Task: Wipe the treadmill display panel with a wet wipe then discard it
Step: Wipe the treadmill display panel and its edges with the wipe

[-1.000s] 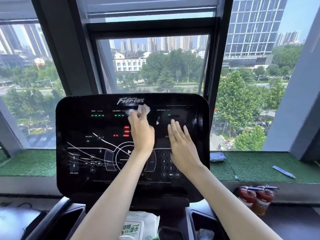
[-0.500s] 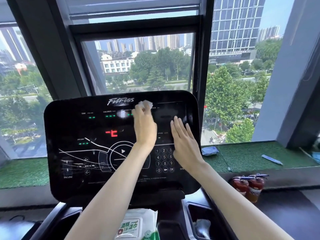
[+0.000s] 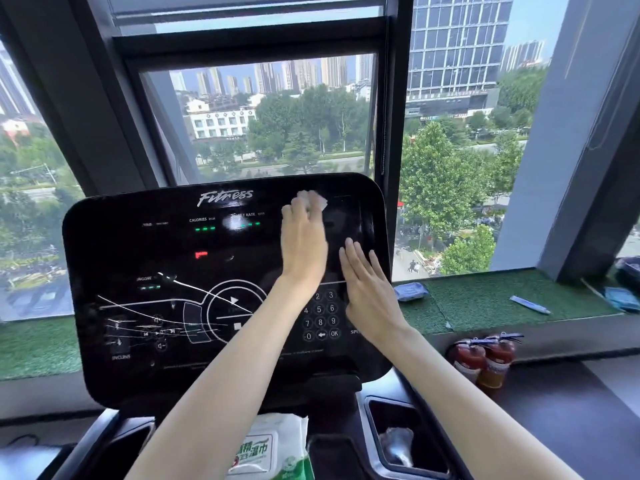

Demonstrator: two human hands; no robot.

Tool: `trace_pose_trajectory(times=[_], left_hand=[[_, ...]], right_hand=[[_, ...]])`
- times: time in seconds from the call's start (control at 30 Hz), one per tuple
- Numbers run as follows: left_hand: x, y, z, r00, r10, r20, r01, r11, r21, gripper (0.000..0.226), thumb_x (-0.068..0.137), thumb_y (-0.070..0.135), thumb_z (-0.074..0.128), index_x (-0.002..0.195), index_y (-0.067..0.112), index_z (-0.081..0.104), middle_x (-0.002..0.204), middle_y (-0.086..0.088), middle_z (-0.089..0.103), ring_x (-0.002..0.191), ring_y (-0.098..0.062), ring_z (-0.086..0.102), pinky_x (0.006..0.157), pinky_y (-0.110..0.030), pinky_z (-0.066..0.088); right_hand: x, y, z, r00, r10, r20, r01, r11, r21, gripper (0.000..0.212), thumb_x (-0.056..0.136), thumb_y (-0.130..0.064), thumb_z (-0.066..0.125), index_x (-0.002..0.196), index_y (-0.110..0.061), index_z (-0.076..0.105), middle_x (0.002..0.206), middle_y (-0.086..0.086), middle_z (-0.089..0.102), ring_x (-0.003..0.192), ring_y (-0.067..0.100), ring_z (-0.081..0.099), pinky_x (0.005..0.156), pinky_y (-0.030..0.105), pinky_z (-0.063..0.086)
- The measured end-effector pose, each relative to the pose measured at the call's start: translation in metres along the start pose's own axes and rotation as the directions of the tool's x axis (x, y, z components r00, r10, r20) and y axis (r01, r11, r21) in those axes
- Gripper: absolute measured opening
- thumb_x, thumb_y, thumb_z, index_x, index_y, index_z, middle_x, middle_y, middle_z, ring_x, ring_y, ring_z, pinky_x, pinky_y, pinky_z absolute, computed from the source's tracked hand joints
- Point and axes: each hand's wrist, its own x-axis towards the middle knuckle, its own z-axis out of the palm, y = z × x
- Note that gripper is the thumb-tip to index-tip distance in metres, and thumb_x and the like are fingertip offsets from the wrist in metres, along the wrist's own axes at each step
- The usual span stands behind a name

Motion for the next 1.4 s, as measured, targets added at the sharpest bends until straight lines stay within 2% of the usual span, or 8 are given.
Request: trace_pose_trajectory(times=[0.4,0.6,0.73,0.9,1.03,1.17,1.3,1.4], left_hand=[[0.011,0.007,0.003,0.973,0.229,0.033,-0.23,0.973,0.019,0.062,0.075,-0.012,0.049,0.134,0.005,0.041,0.114,-0.017,0.047,0.099,-0.027,0.045,0.077,-0.029,0.045],[0.031,-0.005,-0.003,0.696,0.683,0.221,-0.718,0.661,0.218,0.05,0.081,0.003,0.057,0.13,-0.004,0.045,0.125,-0.019,0.053,0.1,-0.028,0.055,0.086,-0.032,0.05],[0.041,-0.008,-0.016,0.824,0.542,0.165,-0.563,0.816,0.132,0.049,0.089,0.002,0.035,0.138,0.0,0.035,0.125,-0.016,0.045,0.108,-0.027,0.041,0.089,-0.03,0.035],[0.029,-0.007,-0.011,0.615,0.715,0.334,-0.734,0.673,-0.089,0.045,0.087,-0.007,0.041,0.131,0.004,0.044,0.12,-0.014,0.047,0.108,-0.029,0.046,0.086,-0.037,0.045],[0.038,-0.007,-0.022,0.824,0.49,0.284,-0.471,0.871,-0.138,0.044,0.086,-0.01,0.045,0.127,0.007,0.044,0.118,-0.012,0.045,0.109,-0.027,0.046,0.088,-0.039,0.046],[0.015,-0.009,-0.018,0.553,0.757,0.349,-0.796,0.603,-0.047,0.058,0.074,-0.011,0.055,0.13,0.003,0.047,0.126,-0.011,0.05,0.102,-0.027,0.049,0.081,-0.035,0.046],[0.035,-0.014,-0.022,0.797,0.574,0.188,-0.592,0.804,0.051,0.057,0.071,-0.013,0.057,0.126,0.001,0.049,0.117,-0.012,0.052,0.096,-0.025,0.051,0.07,-0.032,0.048],[0.018,-0.008,-0.011,0.681,0.69,0.246,-0.72,0.693,0.05,0.045,0.078,-0.004,0.047,0.123,-0.004,0.051,0.12,-0.017,0.054,0.097,-0.03,0.053,0.071,-0.037,0.051]], right_hand=[[0.0,0.001,0.002,1.0,-0.008,-0.009,0.008,1.0,0.011,0.086,0.061,0.004,0.06,0.141,0.006,0.028,0.151,0.021,0.024,0.141,0.03,0.021,0.115,0.043,0.015],[-0.002,0.009,-0.003,0.997,-0.076,0.006,0.076,0.997,0.0,0.085,0.068,0.003,0.056,0.144,0.004,0.018,0.154,0.018,0.012,0.143,0.028,0.009,0.117,0.04,0.006],[-0.003,0.009,-0.004,0.997,-0.082,0.007,0.082,0.997,0.018,0.086,0.073,0.002,0.052,0.146,0.001,0.007,0.156,0.015,-0.001,0.144,0.025,-0.001,0.117,0.037,-0.001],[-0.002,0.012,-0.006,0.994,-0.1,0.045,0.1,0.995,0.001,0.087,0.074,-0.003,0.053,0.147,0.0,0.004,0.156,0.015,-0.003,0.143,0.023,-0.007,0.117,0.036,-0.005],[-0.002,0.009,-0.004,0.996,-0.073,0.043,0.072,0.997,0.029,0.091,0.073,-0.002,0.054,0.147,-0.002,0.001,0.156,0.012,-0.008,0.144,0.021,-0.009,0.118,0.036,0.0],[-0.019,0.007,0.0,0.999,-0.021,-0.042,0.023,0.999,0.046,0.081,0.071,0.003,0.049,0.145,0.002,0.017,0.155,0.015,0.012,0.144,0.022,0.001,0.118,0.036,0.002],[-0.036,0.004,0.012,0.999,0.029,-0.041,-0.026,0.998,0.056,0.077,0.07,0.004,0.05,0.143,0.002,0.025,0.153,0.015,0.021,0.143,0.023,0.011,0.117,0.036,0.003],[-0.034,0.002,0.013,0.999,0.033,-0.034,-0.032,0.998,0.048,0.076,0.07,0.005,0.051,0.142,0.004,0.027,0.151,0.017,0.024,0.142,0.026,0.015,0.115,0.04,0.007]])
